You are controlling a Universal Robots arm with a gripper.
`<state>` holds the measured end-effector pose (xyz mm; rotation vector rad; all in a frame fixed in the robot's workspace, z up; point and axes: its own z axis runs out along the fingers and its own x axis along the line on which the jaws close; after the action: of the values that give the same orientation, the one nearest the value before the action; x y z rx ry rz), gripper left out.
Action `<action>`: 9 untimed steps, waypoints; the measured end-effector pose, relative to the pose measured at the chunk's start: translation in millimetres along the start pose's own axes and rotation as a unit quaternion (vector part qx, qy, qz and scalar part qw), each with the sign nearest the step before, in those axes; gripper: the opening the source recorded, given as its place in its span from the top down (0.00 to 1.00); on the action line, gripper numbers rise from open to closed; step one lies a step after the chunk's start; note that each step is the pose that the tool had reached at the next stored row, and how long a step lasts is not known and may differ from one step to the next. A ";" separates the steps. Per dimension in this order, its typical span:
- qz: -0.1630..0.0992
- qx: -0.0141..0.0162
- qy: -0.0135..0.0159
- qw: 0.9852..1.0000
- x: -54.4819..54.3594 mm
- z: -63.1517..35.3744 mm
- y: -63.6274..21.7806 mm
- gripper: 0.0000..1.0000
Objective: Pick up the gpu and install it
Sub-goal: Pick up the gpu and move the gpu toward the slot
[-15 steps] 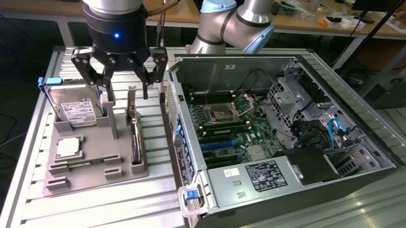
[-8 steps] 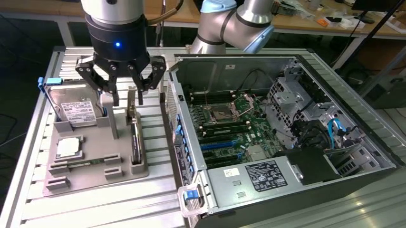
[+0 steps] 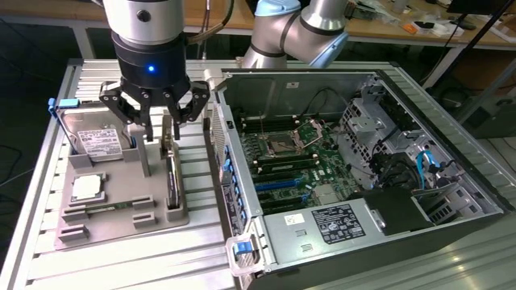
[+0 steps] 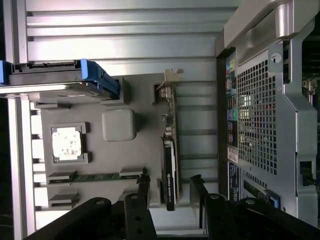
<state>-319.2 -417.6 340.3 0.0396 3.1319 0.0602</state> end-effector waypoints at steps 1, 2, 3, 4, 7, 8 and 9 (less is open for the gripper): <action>0.000 0.000 0.001 1.000 0.0 1.6 -0.1 0.55; 0.000 0.000 0.002 1.000 -0.1 2.9 -0.2 0.55; 0.000 0.000 0.004 1.000 -0.1 4.2 -0.4 0.55; 0.000 0.000 0.006 1.000 0.0 5.2 -0.4 0.55; 0.000 0.000 0.010 1.000 0.1 8.8 -0.6 0.48; 0.000 0.000 0.010 1.000 0.1 10.3 -0.7 0.48; 0.000 0.000 0.011 1.000 0.1 11.8 -0.8 0.41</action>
<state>-319.2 -418.0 328.5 0.0405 3.1530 0.0602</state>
